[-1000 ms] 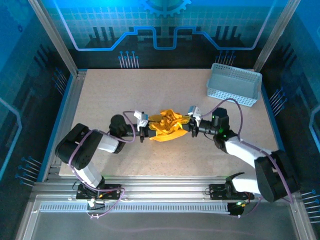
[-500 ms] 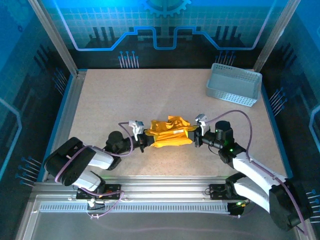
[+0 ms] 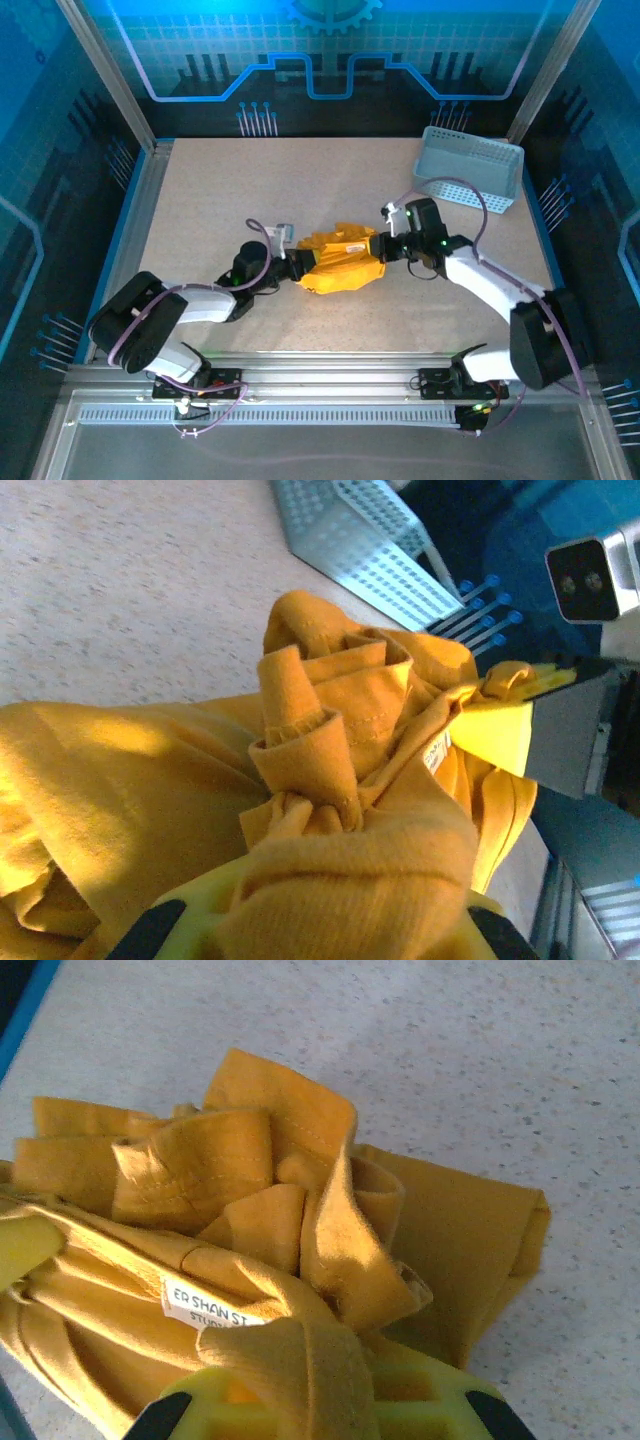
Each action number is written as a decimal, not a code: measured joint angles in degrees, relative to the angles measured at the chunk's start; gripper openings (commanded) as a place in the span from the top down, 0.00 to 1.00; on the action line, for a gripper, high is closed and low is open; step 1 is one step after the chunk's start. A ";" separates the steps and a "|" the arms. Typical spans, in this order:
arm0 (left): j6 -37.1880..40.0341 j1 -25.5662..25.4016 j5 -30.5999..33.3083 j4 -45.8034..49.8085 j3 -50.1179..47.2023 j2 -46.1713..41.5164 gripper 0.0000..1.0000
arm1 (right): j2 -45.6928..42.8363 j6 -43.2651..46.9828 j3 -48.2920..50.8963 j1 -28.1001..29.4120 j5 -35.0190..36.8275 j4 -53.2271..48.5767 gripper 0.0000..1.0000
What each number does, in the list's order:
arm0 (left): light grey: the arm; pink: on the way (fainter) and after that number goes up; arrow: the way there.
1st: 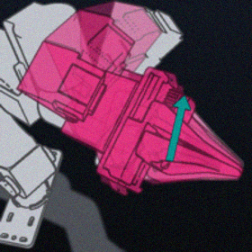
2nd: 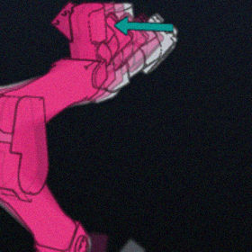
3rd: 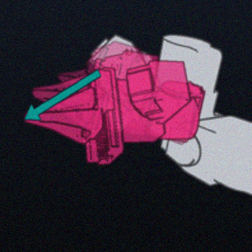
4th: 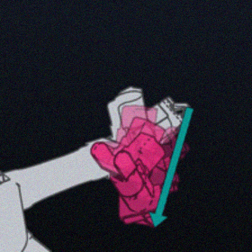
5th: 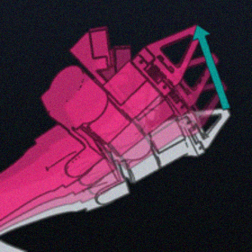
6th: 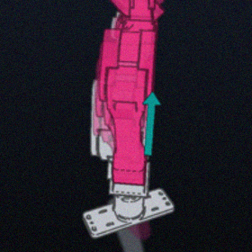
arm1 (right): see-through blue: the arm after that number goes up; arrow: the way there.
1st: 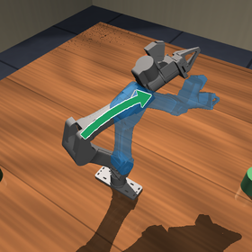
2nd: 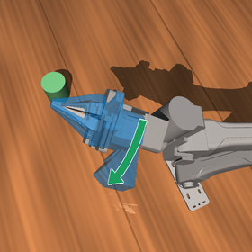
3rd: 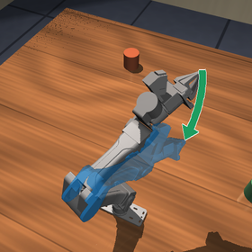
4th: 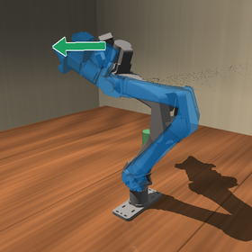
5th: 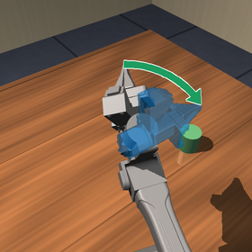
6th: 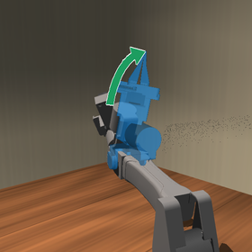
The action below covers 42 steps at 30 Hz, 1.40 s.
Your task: Fold the inside-out t-shirt
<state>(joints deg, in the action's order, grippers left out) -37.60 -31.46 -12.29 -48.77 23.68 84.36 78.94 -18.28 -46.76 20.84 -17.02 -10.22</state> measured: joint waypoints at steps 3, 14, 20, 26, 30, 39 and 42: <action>-1.18 0.59 2.47 8.44 4.39 -0.20 0.95 | 5.84 0.02 -6.14 -0.02 1.27 -3.43 1.00; -7.89 4.22 4.72 25.33 12.79 6.71 0.77 | 19.39 -0.17 -17.44 0.57 3.23 -10.12 0.90; -9.20 6.56 4.81 30.29 16.28 10.12 0.60 | 23.58 0.11 -20.22 0.52 6.38 -11.67 0.65; -7.48 8.90 6.80 38.40 16.74 6.58 0.31 | 20.76 2.12 -20.52 0.31 10.29 -14.51 0.42; -4.59 10.12 10.95 45.31 16.79 -0.79 0.22 | 14.80 2.64 -20.44 0.04 11.47 -16.41 0.34; -2.89 3.78 16.46 51.82 14.45 -14.14 0.23 | -0.68 1.68 -5.57 0.11 6.21 -10.69 0.32; -3.87 -1.33 17.05 50.88 10.54 -15.80 0.26 | -1.33 0.83 0.50 0.15 3.96 -8.63 0.33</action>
<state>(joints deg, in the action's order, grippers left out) -41.47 -32.80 4.75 2.11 34.22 68.55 77.60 -17.45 -46.26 20.99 -13.06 -18.85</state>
